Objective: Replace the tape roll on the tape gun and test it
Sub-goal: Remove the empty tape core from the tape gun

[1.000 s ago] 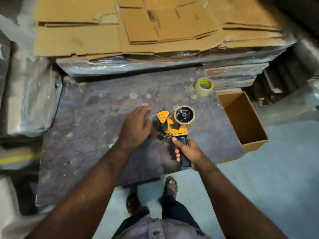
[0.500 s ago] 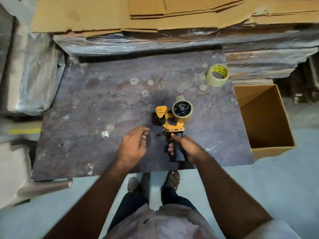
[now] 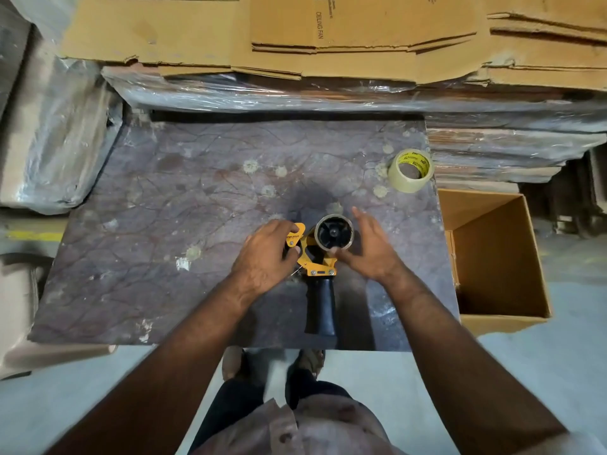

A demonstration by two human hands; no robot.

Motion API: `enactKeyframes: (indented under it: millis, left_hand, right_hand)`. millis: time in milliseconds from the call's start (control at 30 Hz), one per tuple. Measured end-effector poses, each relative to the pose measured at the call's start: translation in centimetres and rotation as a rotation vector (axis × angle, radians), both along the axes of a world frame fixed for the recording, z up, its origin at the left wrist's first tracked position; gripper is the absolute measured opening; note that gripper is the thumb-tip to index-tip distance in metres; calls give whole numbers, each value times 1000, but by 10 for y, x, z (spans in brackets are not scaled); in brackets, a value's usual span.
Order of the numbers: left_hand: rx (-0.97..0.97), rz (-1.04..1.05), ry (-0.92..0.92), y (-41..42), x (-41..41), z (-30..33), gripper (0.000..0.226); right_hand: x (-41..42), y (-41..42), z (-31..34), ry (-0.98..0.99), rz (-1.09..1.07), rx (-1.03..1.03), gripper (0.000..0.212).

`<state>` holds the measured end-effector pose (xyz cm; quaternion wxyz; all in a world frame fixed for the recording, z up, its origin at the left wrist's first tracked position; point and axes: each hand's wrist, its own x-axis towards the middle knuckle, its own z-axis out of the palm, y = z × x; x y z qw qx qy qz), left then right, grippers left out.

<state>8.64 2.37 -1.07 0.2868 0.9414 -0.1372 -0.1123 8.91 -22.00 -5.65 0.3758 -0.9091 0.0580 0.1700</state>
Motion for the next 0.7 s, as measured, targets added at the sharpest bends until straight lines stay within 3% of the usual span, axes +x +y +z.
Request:
enactKeyframes:
  millis: [67, 200, 267, 333, 433, 600, 700]
  left_hand:
    - [79, -42, 20, -9, 12, -1, 45]
    - [165, -86, 59, -23, 34, -8, 49]
    - [178, -122, 83, -29, 51, -14, 48]
    - [186, -161, 136, -38, 71, -21, 48]
    - [260, -187, 276, -55, 97, -33, 37]
    - [391, -190, 435, -72, 109, -51, 37]
    - [388, -135, 398, -73, 106, -49, 35]
  right_hand:
    - [12, 11, 1, 8, 150, -133, 111]
    - [23, 22, -10, 68, 66, -41, 103]
    - [25, 20, -11, 61, -46, 66, 83]
    - [27, 15, -15, 85, -207, 176, 47]
    - [31, 5, -21, 165, -352, 188, 13]
    - [33, 12, -12, 290, -512, 178, 30]
    - [38, 23, -10, 303, -569, 114, 37]
